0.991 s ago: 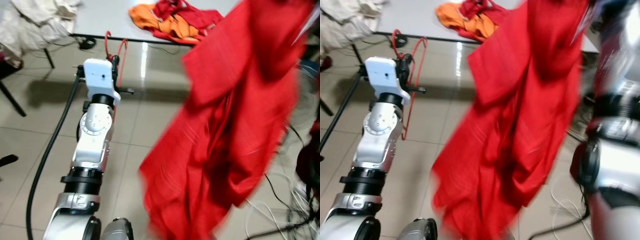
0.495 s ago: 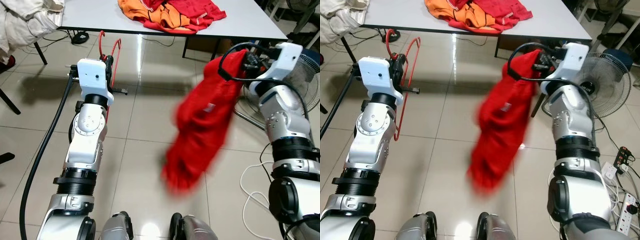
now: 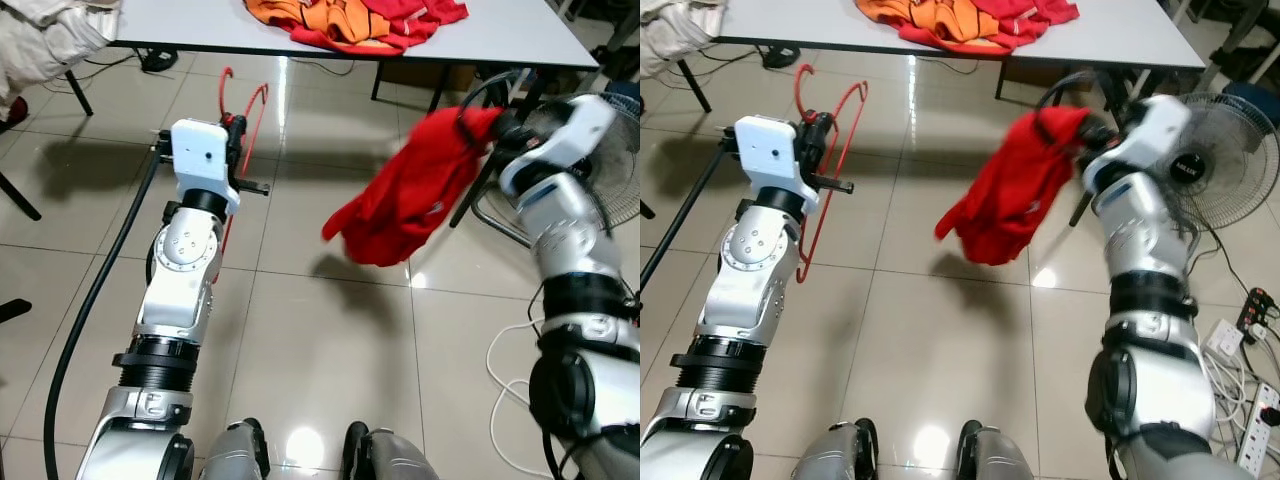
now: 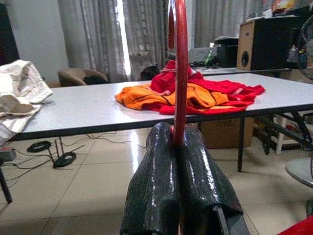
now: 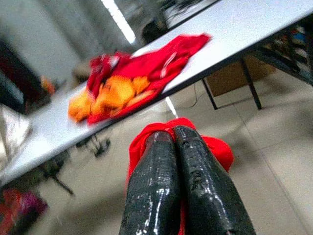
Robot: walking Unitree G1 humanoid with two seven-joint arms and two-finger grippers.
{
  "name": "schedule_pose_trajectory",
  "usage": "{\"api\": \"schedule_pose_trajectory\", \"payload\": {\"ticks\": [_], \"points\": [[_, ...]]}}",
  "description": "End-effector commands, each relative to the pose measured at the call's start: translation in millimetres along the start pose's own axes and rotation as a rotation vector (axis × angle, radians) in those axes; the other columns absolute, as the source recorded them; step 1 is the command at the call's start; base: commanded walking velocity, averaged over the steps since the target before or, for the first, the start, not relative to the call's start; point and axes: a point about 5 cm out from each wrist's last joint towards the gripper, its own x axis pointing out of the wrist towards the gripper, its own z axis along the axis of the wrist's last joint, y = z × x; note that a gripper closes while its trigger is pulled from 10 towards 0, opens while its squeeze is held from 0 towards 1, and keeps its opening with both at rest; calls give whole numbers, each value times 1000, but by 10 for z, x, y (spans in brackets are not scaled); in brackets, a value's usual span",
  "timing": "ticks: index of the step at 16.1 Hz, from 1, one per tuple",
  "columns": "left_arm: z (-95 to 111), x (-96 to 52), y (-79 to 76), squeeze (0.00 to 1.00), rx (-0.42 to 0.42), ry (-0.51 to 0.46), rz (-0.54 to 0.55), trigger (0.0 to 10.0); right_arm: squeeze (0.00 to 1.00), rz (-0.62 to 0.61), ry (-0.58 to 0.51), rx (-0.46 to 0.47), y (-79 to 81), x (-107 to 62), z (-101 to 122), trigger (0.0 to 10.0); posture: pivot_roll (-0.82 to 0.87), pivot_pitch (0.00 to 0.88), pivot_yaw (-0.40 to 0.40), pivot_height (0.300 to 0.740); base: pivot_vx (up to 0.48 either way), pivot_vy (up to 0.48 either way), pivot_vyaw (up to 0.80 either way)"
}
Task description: Hang hanger
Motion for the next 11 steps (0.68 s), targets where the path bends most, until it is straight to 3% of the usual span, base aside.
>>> {"api": "schedule_pose_trajectory", "payload": {"ticks": [1,11], "points": [[-3,14,-40,0,-4,11,-29,10000,0,-111,-54,173,-118,10,119,0,-135,151,-39,740,0,0,0],[0,0,-54,0,-22,17,-46,10000,0,-252,-74,228,-115,37,151,0,-136,164,-35,740,0,0,0]]}}
